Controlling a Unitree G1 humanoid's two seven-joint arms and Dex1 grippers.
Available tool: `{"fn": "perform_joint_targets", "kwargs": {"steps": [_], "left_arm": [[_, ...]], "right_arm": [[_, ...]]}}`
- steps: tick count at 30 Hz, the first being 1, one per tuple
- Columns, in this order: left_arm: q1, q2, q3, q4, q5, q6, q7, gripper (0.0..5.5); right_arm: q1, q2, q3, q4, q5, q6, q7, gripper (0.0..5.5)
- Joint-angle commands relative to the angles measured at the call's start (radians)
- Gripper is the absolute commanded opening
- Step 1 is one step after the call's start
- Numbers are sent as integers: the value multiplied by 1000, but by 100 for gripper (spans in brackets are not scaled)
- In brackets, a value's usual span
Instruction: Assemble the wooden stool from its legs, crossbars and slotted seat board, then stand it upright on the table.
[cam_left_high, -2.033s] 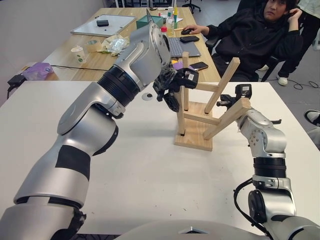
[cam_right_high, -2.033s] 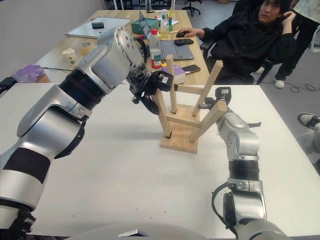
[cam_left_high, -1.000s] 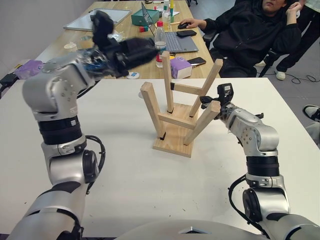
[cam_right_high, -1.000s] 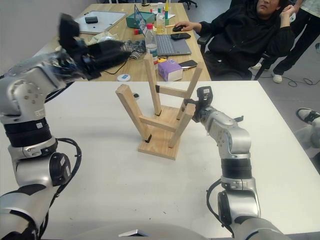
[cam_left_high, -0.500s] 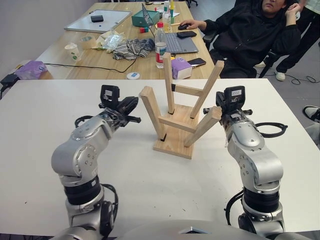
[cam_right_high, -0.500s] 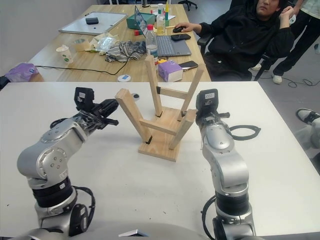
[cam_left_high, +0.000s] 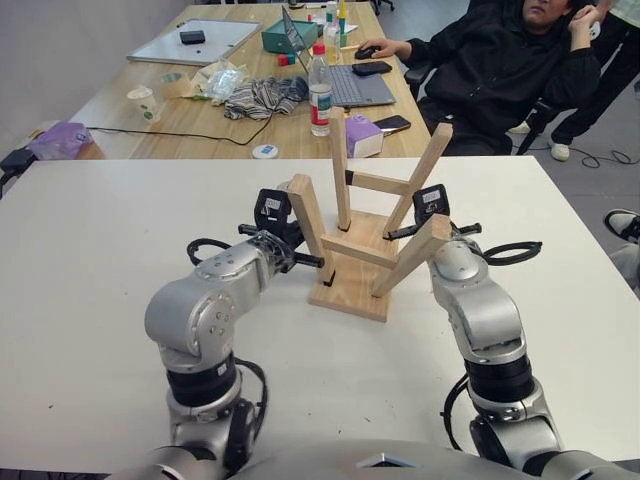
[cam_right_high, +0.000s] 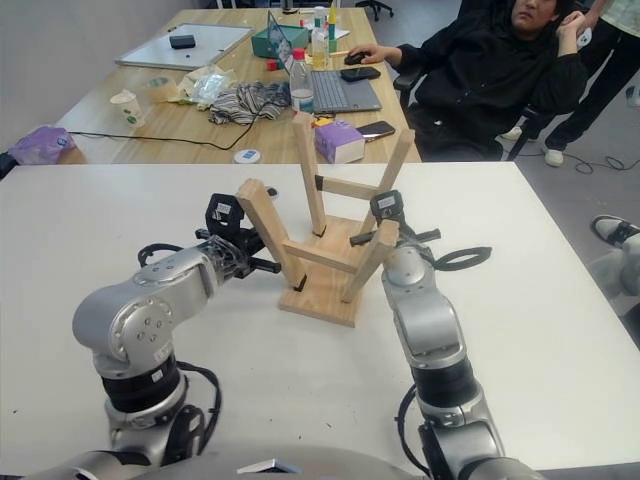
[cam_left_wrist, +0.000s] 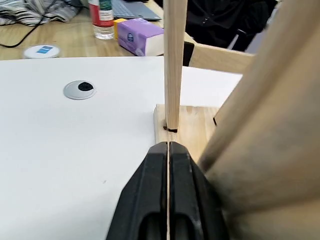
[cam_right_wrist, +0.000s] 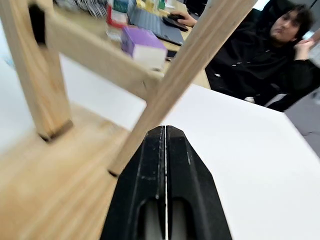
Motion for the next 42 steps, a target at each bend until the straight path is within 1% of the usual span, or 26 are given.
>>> {"fn": "perform_joint_targets", "kwargs": {"steps": [1, 3, 4, 5, 6, 8, 10, 11, 13, 15, 17, 18, 20, 23, 26, 29, 32, 34, 36, 38, 40, 41, 42], "left_arm": [[-98, 196, 211, 222, 70, -311, -25, 2], [-191, 199, 260, 269, 28, -442, -59, 2], [-238, 191, 269, 282, -2, -479, -79, 2], [-319, 173, 273, 288, -64, -490, -109, 2], [-431, 151, 284, 296, -148, -475, -134, 2], [-603, 129, 319, 318, -289, -420, -142, 2], [-684, 131, 350, 335, -399, -304, -115, 2], [-680, 129, 346, 329, -438, -230, -96, 2], [-604, 66, 351, 290, -509, -70, -19, 2], [-387, -75, 312, 191, -541, 94, 61, 2], [-199, -159, 246, 136, -520, 164, 105, 2], [-129, -177, 204, 124, -503, 168, 116, 2], [-63, -213, 172, 108, -491, 161, 136, 2], [-73, -272, 184, 107, -494, 137, 165, 2], [-58, -340, 166, 102, -496, 132, 192, 2], [-42, -371, 152, 99, -500, 124, 208, 2], [-82, -348, 196, 77, -555, 108, 189, 2], [-173, -303, 300, 82, -651, 44, 172, 2], [-278, -227, 405, 117, -749, -49, 166, 2], [-392, -143, 532, 186, -889, -196, 188, 2], [-451, -80, 636, 267, -1003, -336, 240, 2], [-454, -43, 665, 306, -1019, -381, 267, 0], [-408, 40, 625, 333, -918, -383, 257, 0]], "right_arm": [[-92, 41, -308, -25, 118, -144, -43, 0], [-190, 59, -387, -45, 201, -224, -37, 0], [-247, 62, -399, -54, 239, -251, -26, 0], [-350, 71, -410, -62, 317, -263, 3, 0], [-472, 71, -425, -61, 419, -261, 45, 0], [-641, 54, -469, -37, 591, -241, 99, 0], [-694, 22, -502, -16, 720, -192, 130, 0], [-673, 14, -502, -17, 764, -164, 139, 0], [-571, 48, -487, -34, 825, -119, 118, 0], [-366, 135, -404, -56, 825, -104, 89, 0], [-189, 183, -321, -38, 787, -131, 90, 0], [-132, 196, -291, -25, 771, -148, 90, 0], [-76, 213, -254, -18, 756, -168, 81, 0], [-63, 238, -235, 0, 758, -205, 53, 0], [-48, 274, -210, 17, 773, -231, 21, 0], [-47, 294, -183, 30, 786, -247, 0, 0], [-63, 277, -201, 25, 813, -248, -17, 0], [-88, 254, -230, 13, 848, -239, -21, 0], [-117, 230, -260, 0, 900, -229, -26, 0], [-162, 209, -319, -3, 997, -220, -46, 0], [-209, 183, -384, 8, 1099, -221, -72, 0], [-234, 172, -415, 17, 1152, -227, -90, 22], [-273, 160, -463, 33, 1228, -247, -124, 41]]}}
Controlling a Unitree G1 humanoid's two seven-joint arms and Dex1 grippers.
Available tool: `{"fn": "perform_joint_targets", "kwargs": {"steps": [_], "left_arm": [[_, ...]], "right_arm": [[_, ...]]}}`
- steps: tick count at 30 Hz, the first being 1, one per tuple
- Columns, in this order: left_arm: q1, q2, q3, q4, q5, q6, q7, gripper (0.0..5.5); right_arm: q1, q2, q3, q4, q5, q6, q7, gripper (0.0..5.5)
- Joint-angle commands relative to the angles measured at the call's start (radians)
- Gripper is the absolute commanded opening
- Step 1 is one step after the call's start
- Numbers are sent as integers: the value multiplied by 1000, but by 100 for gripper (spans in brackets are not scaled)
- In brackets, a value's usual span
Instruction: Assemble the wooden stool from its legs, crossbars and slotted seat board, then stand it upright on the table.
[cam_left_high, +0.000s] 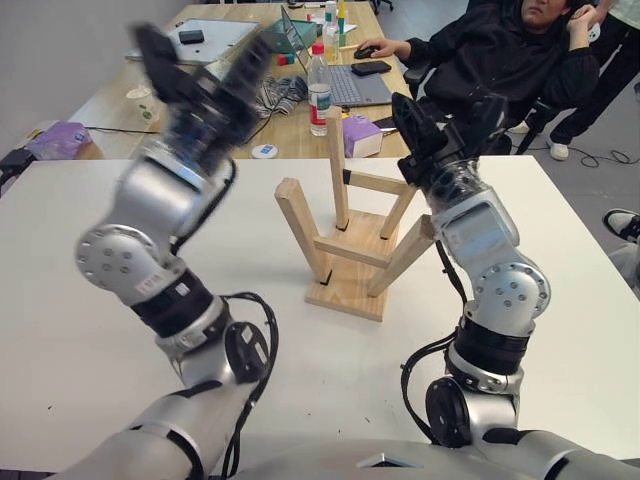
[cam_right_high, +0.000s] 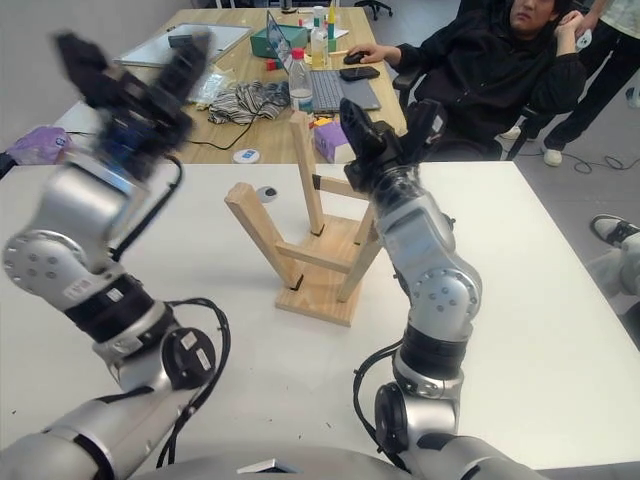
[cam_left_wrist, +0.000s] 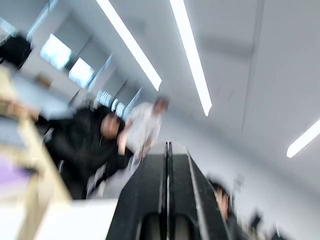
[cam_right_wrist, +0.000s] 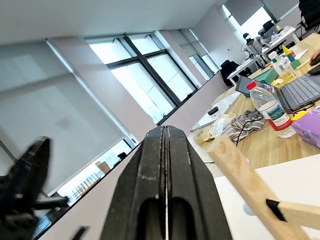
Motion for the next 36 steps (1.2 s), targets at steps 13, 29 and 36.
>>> {"fn": "perform_joint_targets", "kwargs": {"steps": [13, 29, 36], "left_arm": [[593, 787, -789, -205, 432, 128, -607, 0], [462, 475, -709, 216, 763, 14, -318, 0], [546, 561, -679, -40, 619, 96, -550, 0]], "right_arm": [[-93, -503, 216, 964, -557, -409, 359, 4], [-142, -384, 407, 1038, -832, -566, 842, 4], [-185, -478, 270, 1096, -965, -587, 463, 4]]}}
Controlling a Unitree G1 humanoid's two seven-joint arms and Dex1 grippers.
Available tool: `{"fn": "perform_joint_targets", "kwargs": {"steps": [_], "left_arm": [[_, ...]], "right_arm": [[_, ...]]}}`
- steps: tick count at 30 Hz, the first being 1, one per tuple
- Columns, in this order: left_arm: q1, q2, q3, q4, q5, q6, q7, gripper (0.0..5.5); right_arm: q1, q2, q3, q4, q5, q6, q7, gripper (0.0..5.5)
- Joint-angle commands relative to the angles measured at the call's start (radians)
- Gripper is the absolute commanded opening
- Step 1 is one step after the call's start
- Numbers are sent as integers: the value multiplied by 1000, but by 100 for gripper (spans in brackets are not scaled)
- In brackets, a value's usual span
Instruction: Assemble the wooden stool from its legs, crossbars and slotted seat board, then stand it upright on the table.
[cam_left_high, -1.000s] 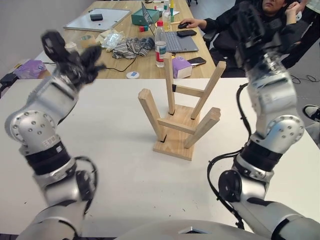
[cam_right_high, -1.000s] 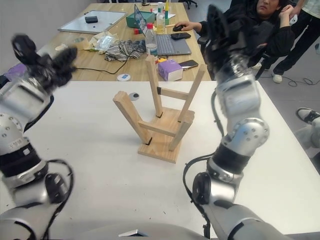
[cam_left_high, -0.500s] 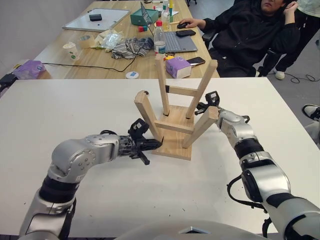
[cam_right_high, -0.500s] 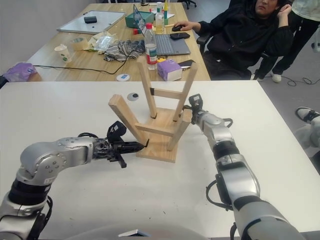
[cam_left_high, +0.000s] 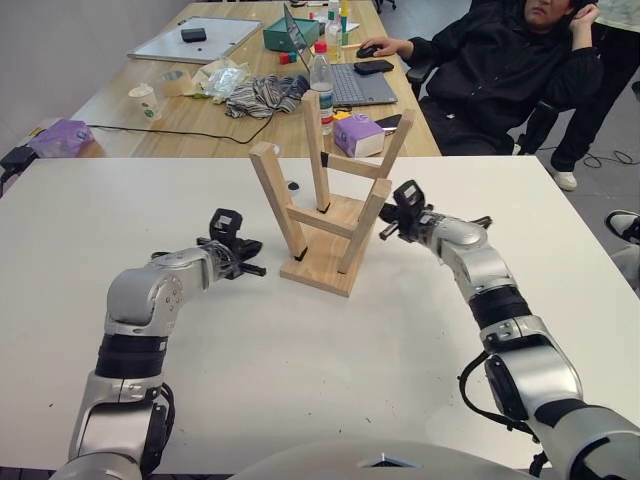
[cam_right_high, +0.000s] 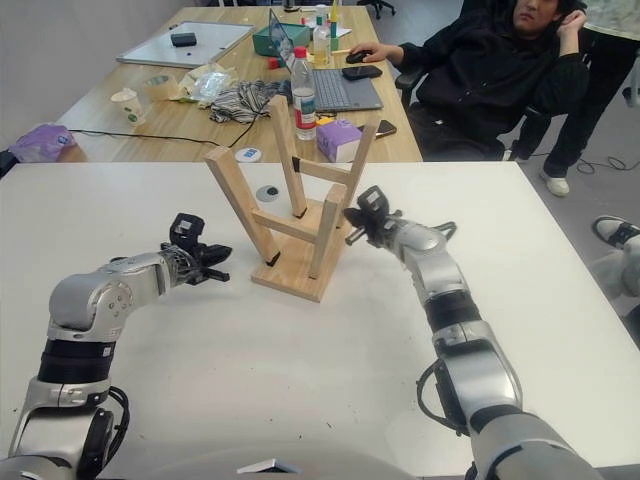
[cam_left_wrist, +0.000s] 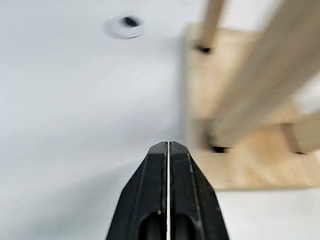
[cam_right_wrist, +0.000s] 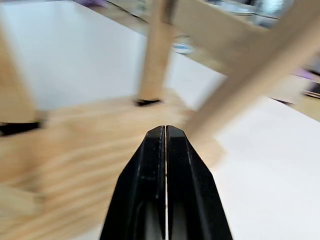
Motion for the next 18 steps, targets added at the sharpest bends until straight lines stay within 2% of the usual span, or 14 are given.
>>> {"fn": "perform_joint_targets", "kwargs": {"steps": [1, 3, 5, 10, 12, 17, 18], "left_arm": [[30, 96, 11, -193, -101, 73, -134, 16], [23, 88, 7, -237, -122, 79, -148, 50], [26, 12, -39, -253, -113, 59, -117, 83], [41, -176, -276, -160, 102, -140, 2, 166], [48, -205, -311, -119, 177, -205, 32, 213], [65, -219, -337, -119, 264, -249, 53, 290], [65, -234, -345, -111, 273, -258, 54, 290]], "right_arm": [[-77, -75, -141, 77, -26, -15, -235, 0], [-93, -78, -184, 100, -19, -20, -292, 0], [-93, -70, -196, 103, -23, -24, -304, 0], [-86, -57, -212, 108, -20, -22, -306, 0], [-83, -58, -216, 104, -21, -16, -299, 0], [-71, -54, -220, 92, -23, -4, -290, 0], [-71, -52, -221, 90, -24, -2, -291, 0]]}}
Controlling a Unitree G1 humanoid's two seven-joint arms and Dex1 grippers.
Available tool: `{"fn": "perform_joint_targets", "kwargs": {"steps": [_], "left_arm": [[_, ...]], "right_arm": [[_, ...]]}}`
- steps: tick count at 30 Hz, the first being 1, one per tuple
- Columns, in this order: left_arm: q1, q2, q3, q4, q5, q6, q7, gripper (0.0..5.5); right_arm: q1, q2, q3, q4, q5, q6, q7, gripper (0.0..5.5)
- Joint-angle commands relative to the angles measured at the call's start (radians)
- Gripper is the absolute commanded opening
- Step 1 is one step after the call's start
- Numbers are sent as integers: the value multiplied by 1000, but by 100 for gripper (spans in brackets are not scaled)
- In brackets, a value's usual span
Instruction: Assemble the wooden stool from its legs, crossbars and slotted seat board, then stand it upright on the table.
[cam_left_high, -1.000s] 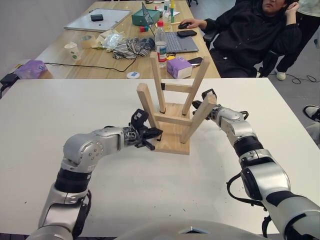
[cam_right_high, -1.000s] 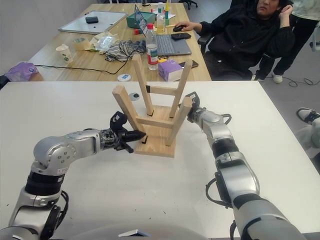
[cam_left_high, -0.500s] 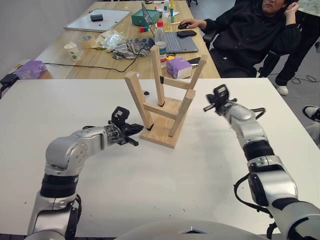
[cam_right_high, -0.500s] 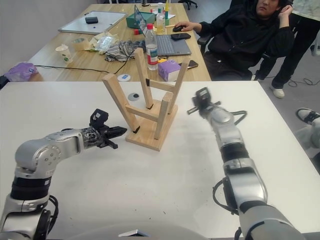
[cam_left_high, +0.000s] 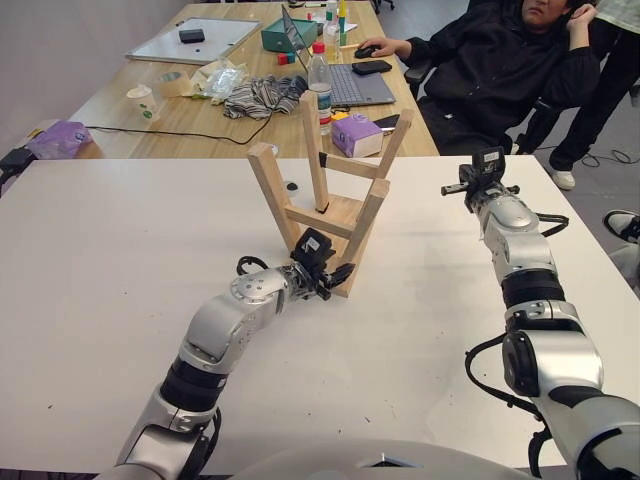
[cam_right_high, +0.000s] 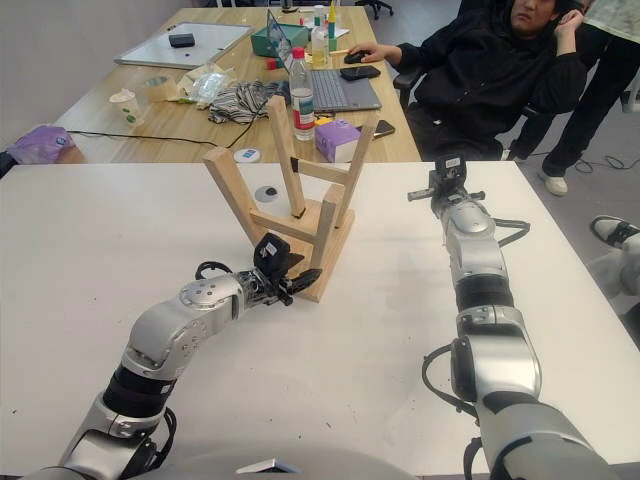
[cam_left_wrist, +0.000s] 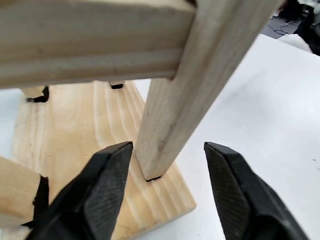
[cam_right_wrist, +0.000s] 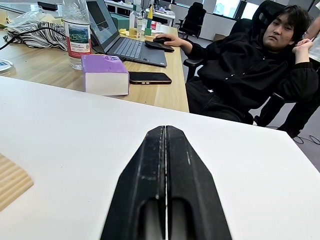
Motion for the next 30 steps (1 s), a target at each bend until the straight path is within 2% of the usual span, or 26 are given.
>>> {"fn": "perform_joint_targets", "kwargs": {"steps": [1, 6, 11, 13, 15, 17, 20, 22, 25, 28, 30], "left_arm": [[10, -38, -21, 14, 36, -27, 6, 290], [-15, -115, -39, 114, 110, -98, 44, 290], [-3, -141, -51, 222, 174, -160, 39, 186], [21, -134, -42, 203, 150, -155, -4, 164], [64, -81, -16, 152, 97, -138, -98, 157], [113, 21, 24, 117, 42, -157, -240, 150], [203, 237, 108, 82, -40, -233, -525, 138], [246, 338, 161, 83, -111, -248, -687, 133], [293, 504, 154, 108, -159, -291, -973, 128], [270, 555, 75, 205, -41, -503, -1134, 127], [195, 518, 18, 322, 90, -652, -1108, 127]], "right_arm": [[5, 4, -2, -13, 2, 20, 3, 0], [1, 3, -5, -2, 2, 17, 3, 0], [16, 5, -5, -27, -1, 11, 0, 0], [23, -2, -12, -36, 1, 9, -3, 0], [27, -16, -22, -42, 2, 4, -3, 0], [26, -43, -37, -43, 5, -8, 2, 0], [-8, -102, -63, -11, 9, -28, 33, 0], [-39, -136, -71, 28, 8, -44, 53, 0], [-79, -154, -65, 71, -1, -70, 74, 0], [-69, -133, -50, 74, -8, -77, 90, 0], [-63, -120, -37, 64, -10, -75, 101, 0]]}}
